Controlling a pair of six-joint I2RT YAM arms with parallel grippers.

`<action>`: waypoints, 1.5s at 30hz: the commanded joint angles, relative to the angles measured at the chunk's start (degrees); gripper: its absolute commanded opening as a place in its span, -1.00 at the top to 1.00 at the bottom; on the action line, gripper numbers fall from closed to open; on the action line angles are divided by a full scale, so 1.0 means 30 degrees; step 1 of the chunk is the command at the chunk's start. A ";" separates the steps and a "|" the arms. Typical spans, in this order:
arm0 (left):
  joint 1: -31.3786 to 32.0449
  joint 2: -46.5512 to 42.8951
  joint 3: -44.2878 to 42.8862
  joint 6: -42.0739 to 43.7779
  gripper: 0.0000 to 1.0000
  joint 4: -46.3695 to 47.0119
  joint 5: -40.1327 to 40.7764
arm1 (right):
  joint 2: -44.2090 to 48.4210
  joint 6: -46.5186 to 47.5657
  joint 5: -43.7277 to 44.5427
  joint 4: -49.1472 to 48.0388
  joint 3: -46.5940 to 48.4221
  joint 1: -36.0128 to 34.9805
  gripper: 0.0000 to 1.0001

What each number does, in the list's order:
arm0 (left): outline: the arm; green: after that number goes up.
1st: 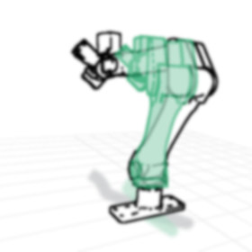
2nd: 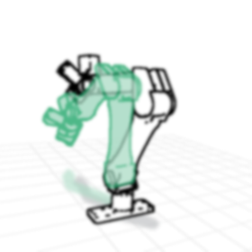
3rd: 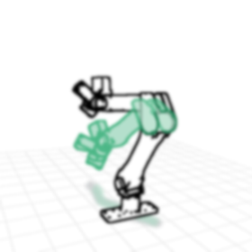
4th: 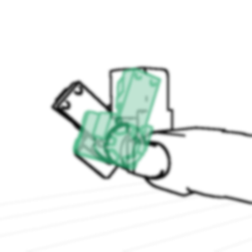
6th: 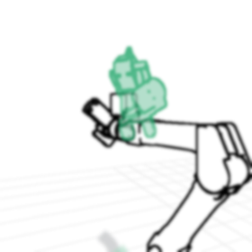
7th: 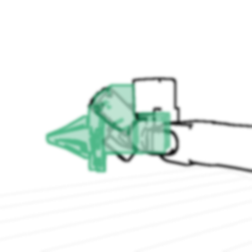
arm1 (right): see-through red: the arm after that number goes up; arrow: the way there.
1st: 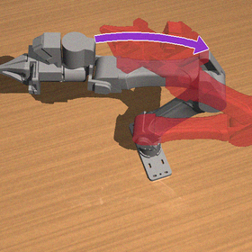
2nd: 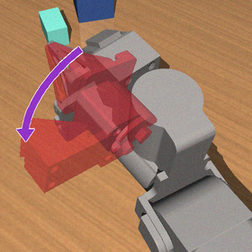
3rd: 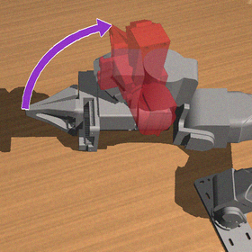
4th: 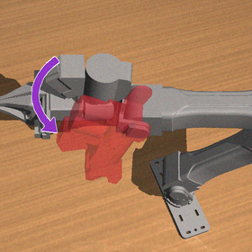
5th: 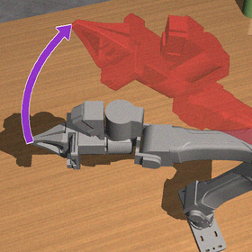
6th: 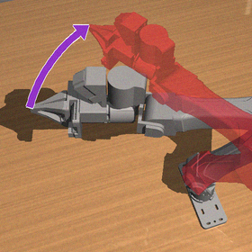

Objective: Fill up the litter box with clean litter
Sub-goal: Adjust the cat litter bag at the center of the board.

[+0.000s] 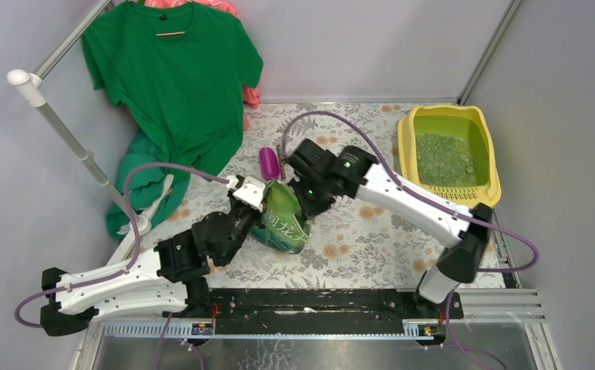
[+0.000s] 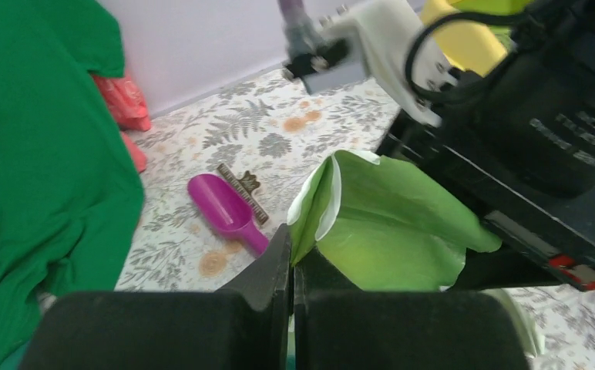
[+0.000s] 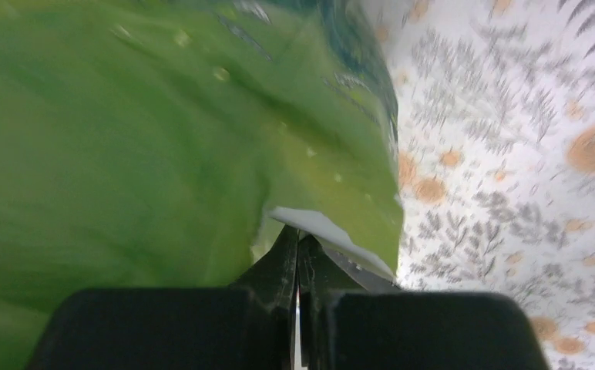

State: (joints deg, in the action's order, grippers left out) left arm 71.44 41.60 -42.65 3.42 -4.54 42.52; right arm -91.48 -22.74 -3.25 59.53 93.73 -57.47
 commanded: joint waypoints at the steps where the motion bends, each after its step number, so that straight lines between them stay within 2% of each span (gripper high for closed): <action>1: -0.0141 -0.0295 -0.1478 -0.0576 1.00 0.5965 0.0497 | -0.1112 0.1126 0.0689 0.1102 0.6376 0.0019 1.00; 5: -0.0141 -0.0279 -0.3140 -0.0311 1.00 0.5226 0.0223 | -0.2255 0.1496 0.0805 0.2471 1.1752 0.0055 1.00; 9: -0.0127 -0.1527 -0.3460 -0.0696 1.00 0.5147 -0.0520 | -0.2024 0.1394 0.0989 0.2805 1.3280 0.0079 1.00; 11: -0.0141 -0.2343 -0.2747 -0.0820 1.00 0.5199 -0.0085 | -0.1230 0.1226 0.0987 0.2278 1.1556 0.0071 1.00; 14: -0.0141 -0.3808 -0.1005 -0.1080 1.00 0.5304 0.0596 | 0.0684 0.0853 0.1485 0.0494 0.7066 0.0100 1.00; 17: -0.0141 -0.5371 0.1020 -0.2461 1.00 0.5080 0.1465 | 0.2250 0.0598 0.2502 -0.0768 0.3000 0.0532 1.00; 19: -0.0141 -0.6266 0.2182 -0.3327 1.00 0.4379 0.2223 | 0.2994 0.0538 0.2108 -0.1418 -0.0150 0.1278 1.00; 22: -0.0141 -0.7102 0.3631 -0.4771 1.00 0.3209 0.3019 | 0.3082 0.0788 0.1855 -0.1927 -0.2749 0.2214 1.00; 25: -0.0140 -0.6997 0.3910 -0.5276 1.00 0.2486 0.3479 | 0.2534 0.1103 0.2240 -0.1452 -0.2703 0.2441 1.00; 31: -0.0134 -0.6509 0.1782 -0.4522 1.00 0.1759 0.3300 | 0.1832 0.1407 0.1356 0.0304 0.3179 0.2429 1.00; 34: -0.0141 -0.6586 0.1321 -0.4086 1.00 0.1981 0.2677 | 0.2063 0.1350 0.0095 -0.0083 0.4720 0.2434 1.00; 37: -0.0141 -0.6469 0.1447 -0.4210 1.00 0.1561 0.3091 | 0.2967 0.1083 -0.0526 -0.0821 0.3840 0.2436 1.00; 42: -0.0143 -0.7171 0.2293 -0.4762 1.00 0.0899 0.4580 | 0.5558 0.0702 -0.0976 -0.3682 -0.1470 0.2426 1.00; 45: -0.0141 -0.7893 0.2692 -0.3524 1.00 0.2044 0.6107 | 0.7616 -0.0102 -0.1237 -0.4929 -0.4276 0.2386 1.00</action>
State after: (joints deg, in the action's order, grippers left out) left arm 71.59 22.35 -33.54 -10.50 -9.19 49.15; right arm -77.67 -20.47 -4.71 52.71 87.61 -50.59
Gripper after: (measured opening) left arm 0.012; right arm 0.011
